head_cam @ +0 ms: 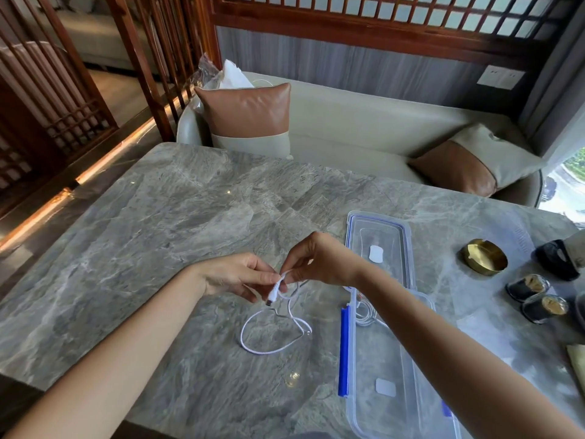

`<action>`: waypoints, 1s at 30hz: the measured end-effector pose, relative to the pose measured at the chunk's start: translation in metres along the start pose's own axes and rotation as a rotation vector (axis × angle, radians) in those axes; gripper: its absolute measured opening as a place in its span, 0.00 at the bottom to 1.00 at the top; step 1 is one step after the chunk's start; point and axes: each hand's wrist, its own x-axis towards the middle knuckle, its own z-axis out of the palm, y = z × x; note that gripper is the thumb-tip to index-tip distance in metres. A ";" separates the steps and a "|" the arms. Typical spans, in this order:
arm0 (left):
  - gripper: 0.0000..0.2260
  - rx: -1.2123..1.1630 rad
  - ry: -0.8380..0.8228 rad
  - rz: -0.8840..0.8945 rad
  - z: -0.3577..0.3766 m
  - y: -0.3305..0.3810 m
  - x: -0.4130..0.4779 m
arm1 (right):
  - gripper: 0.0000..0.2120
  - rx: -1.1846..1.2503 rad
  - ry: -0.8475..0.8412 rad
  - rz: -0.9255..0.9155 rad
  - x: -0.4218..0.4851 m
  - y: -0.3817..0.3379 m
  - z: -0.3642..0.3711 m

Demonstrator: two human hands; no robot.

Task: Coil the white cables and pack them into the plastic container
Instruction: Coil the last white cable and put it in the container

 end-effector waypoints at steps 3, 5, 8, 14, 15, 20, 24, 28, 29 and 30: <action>0.07 -0.006 0.030 0.050 0.003 0.001 0.002 | 0.05 0.041 0.014 0.002 0.002 0.000 -0.003; 0.04 -0.069 0.118 0.109 0.004 0.000 0.004 | 0.06 0.144 0.075 0.023 0.002 0.001 -0.005; 0.04 -0.196 0.241 0.230 0.006 -0.001 0.005 | 0.04 0.454 0.175 0.047 0.000 0.006 -0.005; 0.08 -0.504 0.487 0.410 0.023 -0.007 0.012 | 0.03 0.860 0.250 0.212 -0.009 0.010 0.021; 0.08 -0.535 0.533 0.426 0.027 -0.008 0.013 | 0.04 0.917 0.260 0.228 -0.010 0.009 0.027; 0.07 -0.622 0.801 0.537 0.051 -0.010 0.023 | 0.14 1.211 0.352 0.251 -0.005 -0.001 0.044; 0.06 -0.711 0.914 0.627 0.069 -0.005 0.029 | 0.13 1.173 0.372 0.126 -0.005 -0.005 0.056; 0.07 -0.663 0.874 0.602 0.075 -0.006 0.029 | 0.06 1.043 0.479 0.115 -0.005 -0.001 0.056; 0.06 -0.605 0.851 0.560 0.072 -0.007 0.027 | 0.07 1.002 0.481 0.123 -0.006 0.001 0.053; 0.06 -0.530 0.818 0.518 0.068 -0.008 0.024 | 0.07 0.942 0.469 0.131 -0.007 0.004 0.049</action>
